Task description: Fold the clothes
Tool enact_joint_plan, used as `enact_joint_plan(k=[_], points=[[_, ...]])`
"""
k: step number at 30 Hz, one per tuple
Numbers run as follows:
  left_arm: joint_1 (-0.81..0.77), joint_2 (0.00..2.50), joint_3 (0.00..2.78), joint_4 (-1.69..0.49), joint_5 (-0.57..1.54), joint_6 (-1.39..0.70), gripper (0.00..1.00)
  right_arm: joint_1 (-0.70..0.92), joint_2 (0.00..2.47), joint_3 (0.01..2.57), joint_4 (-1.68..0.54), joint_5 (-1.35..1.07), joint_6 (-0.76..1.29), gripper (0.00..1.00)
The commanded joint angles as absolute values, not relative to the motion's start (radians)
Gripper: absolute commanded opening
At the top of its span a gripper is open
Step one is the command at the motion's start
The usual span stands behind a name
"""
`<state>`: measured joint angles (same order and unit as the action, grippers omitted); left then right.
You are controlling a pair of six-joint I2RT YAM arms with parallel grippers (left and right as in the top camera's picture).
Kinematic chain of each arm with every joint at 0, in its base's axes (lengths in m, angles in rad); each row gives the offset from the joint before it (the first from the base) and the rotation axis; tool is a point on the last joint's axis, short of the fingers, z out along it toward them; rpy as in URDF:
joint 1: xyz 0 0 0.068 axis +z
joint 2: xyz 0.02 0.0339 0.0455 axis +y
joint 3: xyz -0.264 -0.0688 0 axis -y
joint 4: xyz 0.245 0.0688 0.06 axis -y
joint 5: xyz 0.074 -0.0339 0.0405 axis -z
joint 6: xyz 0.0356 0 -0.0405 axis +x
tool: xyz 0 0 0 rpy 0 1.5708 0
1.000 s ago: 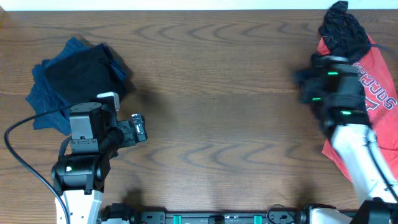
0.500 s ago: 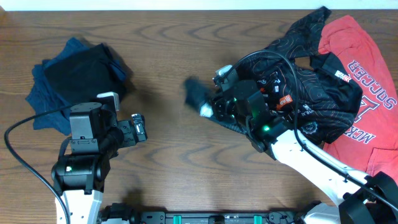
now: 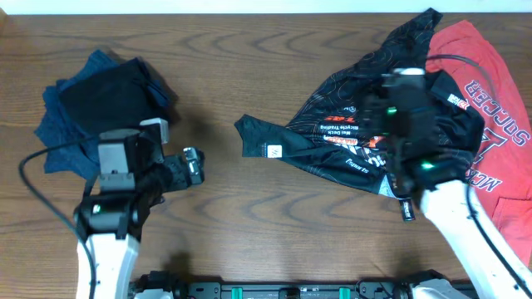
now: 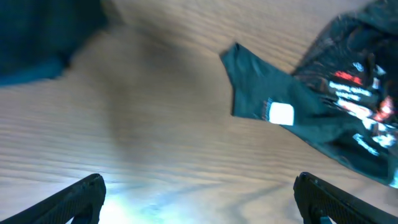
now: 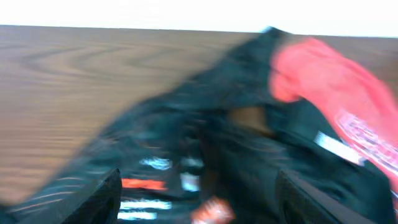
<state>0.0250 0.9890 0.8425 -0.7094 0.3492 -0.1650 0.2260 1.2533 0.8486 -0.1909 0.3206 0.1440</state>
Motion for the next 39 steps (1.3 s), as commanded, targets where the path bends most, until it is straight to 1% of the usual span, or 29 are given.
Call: enact_joint_plan(k=[1,4,9,14,20,21,22,24,25,27,29,30,31,32,33,39], points=[[0.009,1.073,0.860,-0.690,0.475,-0.234,0.98,0.137,1.224,0.854,-0.245,0.346,0.134,0.78],[-0.045,1.164,0.860,-0.646,0.506,-0.281,0.98,0.069,1.221,0.854,-0.297,0.330,0.134,0.79],[-0.199,1.327,0.860,-0.514,0.509,-0.384,0.98,-0.001,1.221,0.854,-0.359,0.283,0.136,0.80],[-0.336,1.496,0.860,-0.323,0.508,-0.554,0.98,-0.013,1.221,0.854,-0.377,0.280,0.142,0.81],[-0.441,1.678,0.860,-0.083,0.508,-0.752,0.99,-0.013,1.221,0.854,-0.382,0.281,0.142,0.81],[-0.456,1.707,0.860,-0.043,0.508,-0.777,0.99,-0.013,1.221,0.854,-0.382,0.280,0.142,0.81],[-0.470,1.733,0.860,-0.007,0.504,-0.799,0.96,-0.013,1.221,0.854,-0.382,0.280,0.142,0.81],[-0.493,1.776,0.860,0.052,0.479,-0.835,0.95,-0.013,1.221,0.854,-0.382,0.280,0.142,0.81],[-0.503,1.793,0.860,0.077,0.458,-0.844,0.92,-0.013,1.221,0.854,-0.382,0.280,0.142,0.81],[-0.520,1.820,0.860,0.115,0.406,-0.849,0.79,-0.013,1.221,0.854,-0.382,0.280,0.142,0.81],[-0.532,1.835,0.860,0.122,0.363,-0.849,0.64,-0.013,1.221,0.854,-0.382,0.280,0.142,0.81],[-0.535,1.837,0.860,0.121,0.347,-0.847,0.54,-0.013,1.221,0.854,-0.382,0.280,0.142,0.81],[-0.534,1.838,0.860,0.121,0.340,-0.847,0.37,-0.013,1.221,0.854,-0.382,0.280,0.142,0.80],[-0.533,1.837,0.860,0.121,0.328,-0.847,0.10,-0.013,1.221,0.854,-0.382,0.280,0.142,0.81],[-0.529,1.833,0.860,0.122,0.316,-0.840,0.06,-0.013,1.221,0.854,-0.382,0.280,0.142,0.81],[-0.442,1.732,0.868,0.064,0.297,-0.630,0.06,-0.013,1.221,0.854,-0.382,0.281,0.142,0.81]])
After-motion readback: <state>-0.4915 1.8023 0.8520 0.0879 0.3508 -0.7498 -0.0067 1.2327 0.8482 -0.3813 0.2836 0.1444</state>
